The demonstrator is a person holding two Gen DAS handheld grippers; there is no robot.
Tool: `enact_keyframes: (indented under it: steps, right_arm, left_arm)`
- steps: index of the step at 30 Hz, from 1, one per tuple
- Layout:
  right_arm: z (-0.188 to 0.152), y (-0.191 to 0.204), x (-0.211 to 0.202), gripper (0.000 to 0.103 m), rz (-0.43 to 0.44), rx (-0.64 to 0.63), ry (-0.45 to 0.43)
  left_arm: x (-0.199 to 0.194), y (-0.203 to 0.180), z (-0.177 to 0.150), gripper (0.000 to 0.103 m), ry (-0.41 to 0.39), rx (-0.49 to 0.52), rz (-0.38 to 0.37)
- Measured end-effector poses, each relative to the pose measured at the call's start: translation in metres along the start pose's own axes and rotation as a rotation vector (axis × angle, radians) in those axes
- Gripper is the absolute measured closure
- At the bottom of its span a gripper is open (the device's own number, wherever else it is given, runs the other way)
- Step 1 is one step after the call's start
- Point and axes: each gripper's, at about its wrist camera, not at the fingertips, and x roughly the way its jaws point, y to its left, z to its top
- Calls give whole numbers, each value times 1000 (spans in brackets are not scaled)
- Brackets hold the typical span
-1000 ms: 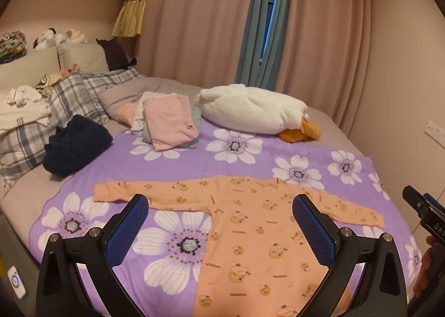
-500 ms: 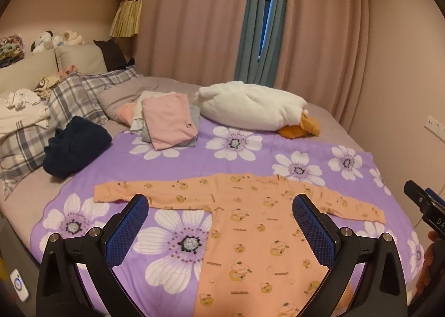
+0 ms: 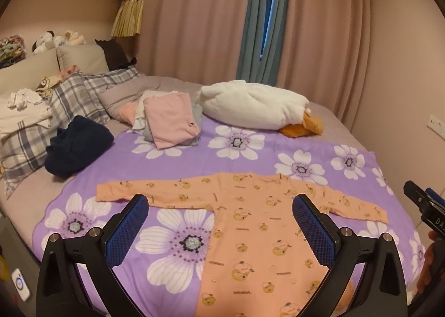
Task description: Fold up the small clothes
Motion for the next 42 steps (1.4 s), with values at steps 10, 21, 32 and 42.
enact_keyframes:
  steps: [10, 21, 32, 42]
  right_arm:
    - [0, -3, 2, 0, 2, -1, 4]
    - [0, -3, 3, 0, -9, -5, 5]
    - [0, -3, 4, 0, -20, -6, 11]
    - [1, -2, 6, 0, -27, -7, 20]
  left_arm:
    - [0, -5, -2, 1, 2, 26, 0]
    - [3, -11, -3, 1, 18, 46, 0]
    - [3, -13, -3, 1, 22, 56, -2]
    - [6, -15, -4, 1, 35, 63, -5]
